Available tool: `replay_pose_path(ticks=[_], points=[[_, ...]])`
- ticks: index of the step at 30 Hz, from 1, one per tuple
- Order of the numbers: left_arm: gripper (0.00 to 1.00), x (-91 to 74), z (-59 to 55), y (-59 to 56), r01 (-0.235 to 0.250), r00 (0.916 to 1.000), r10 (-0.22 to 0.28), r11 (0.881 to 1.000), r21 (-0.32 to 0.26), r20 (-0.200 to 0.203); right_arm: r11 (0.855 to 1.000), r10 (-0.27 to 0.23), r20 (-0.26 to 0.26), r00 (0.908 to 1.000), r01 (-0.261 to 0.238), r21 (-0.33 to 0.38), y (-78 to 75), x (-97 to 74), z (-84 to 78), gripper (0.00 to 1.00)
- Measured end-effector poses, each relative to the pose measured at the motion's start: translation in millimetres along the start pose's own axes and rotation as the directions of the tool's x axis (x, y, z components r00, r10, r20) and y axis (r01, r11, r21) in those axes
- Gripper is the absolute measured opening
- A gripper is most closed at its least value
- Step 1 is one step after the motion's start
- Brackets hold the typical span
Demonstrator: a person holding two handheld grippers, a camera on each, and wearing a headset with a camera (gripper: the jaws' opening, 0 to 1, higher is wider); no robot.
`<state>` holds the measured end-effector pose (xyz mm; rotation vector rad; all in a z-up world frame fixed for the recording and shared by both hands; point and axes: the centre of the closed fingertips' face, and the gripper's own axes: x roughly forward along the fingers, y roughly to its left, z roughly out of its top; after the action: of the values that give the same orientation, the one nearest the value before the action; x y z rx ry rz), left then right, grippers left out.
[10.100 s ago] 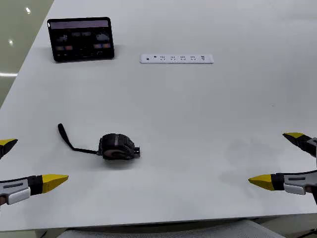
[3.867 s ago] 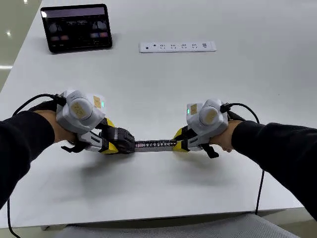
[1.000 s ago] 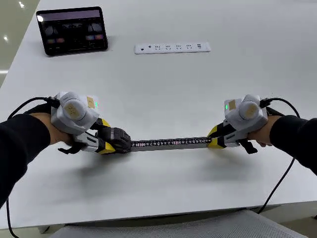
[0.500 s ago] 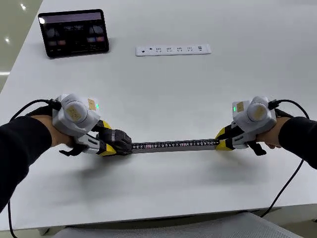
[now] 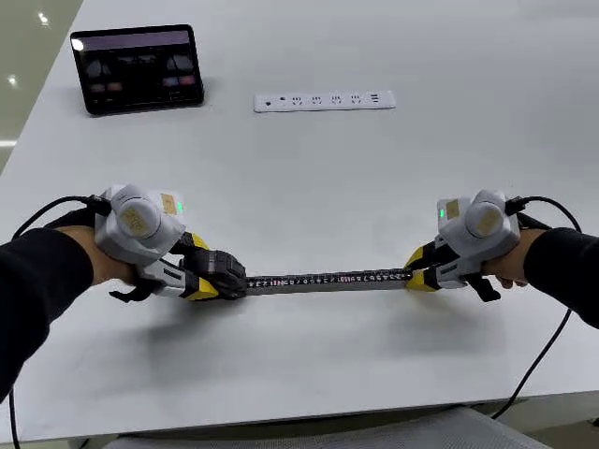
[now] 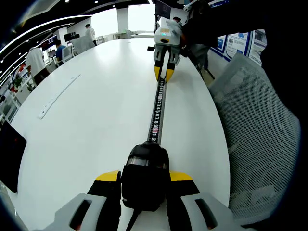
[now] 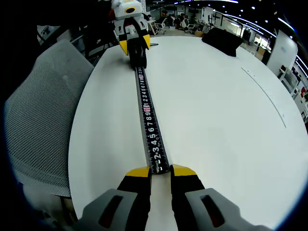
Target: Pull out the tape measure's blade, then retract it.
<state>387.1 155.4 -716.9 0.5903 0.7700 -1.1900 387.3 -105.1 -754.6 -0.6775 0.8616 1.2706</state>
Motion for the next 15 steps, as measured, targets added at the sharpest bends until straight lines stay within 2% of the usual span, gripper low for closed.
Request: replay_pose_path(ticks=[2,3,7,9,11,12,13,14,15], points=[[0.33,-0.2,1.5,0.1,0.003,0.9996,-0.001,0.999,-0.048,0.029,1.000,-0.003,-0.009,1.0000,0.002,-0.015,-0.3,0.0,-0.2,0.11],[0.33,-1.5,0.7,1.3,0.001,0.9991,0.001,0.999,-0.052,0.042,1.000,-0.003,-0.011,0.9999,0.002,-0.014,-0.1,0.0,-0.1,0.11],[0.33,-4.6,-1.9,1.5,-0.017,0.9987,0.021,0.997,-0.074,0.046,1.000,0.008,-0.022,0.9997,-0.008,-0.010,-1.0,0.1,0.4,0.12],[0.34,-7.5,-2.8,3.5,-0.033,0.9981,0.037,0.996,-0.077,0.050,1.000,0.008,-0.035,0.9993,-0.007,0.020,-1.0,0.0,1.1,0.12],[0.37,-11.9,-4.8,7.4,-0.056,0.9969,0.062,0.992,-0.109,0.049,1.000,-0.003,-0.033,0.9994,0.004,0.014,-0.4,-1.0,4.8,0.15],[0.41,-14.4,-8.0,11.6,-0.082,0.9953,0.088,0.987,-0.140,0.040,1.000,-0.009,-0.029,0.9996,0.009,0.020,-0.7,-2.5,7.4,0.18],[0.46,-17.8,-10.9,18.0,-0.115,0.9917,0.124,0.975,-0.190,0.035,0.999,-0.017,-0.012,0.9998,0.017,0.039,-0.7,-4.8,12.5,0.20],[0.50,-20.1,-11.5,21.2,-0.130,0.9888,0.143,0.966,-0.222,0.043,0.999,-0.022,-0.001,0.9998,0.022,0.048,-0.6,-6.8,15.8,0.21],[0.54,-23.9,-10.9,24.7,-0.140,0.9840,0.163,0.955,-0.263,0.070,0.997,-0.035,0.022,0.9991,0.034,0.068,-1.1,-9.6,21.0,0.22]])
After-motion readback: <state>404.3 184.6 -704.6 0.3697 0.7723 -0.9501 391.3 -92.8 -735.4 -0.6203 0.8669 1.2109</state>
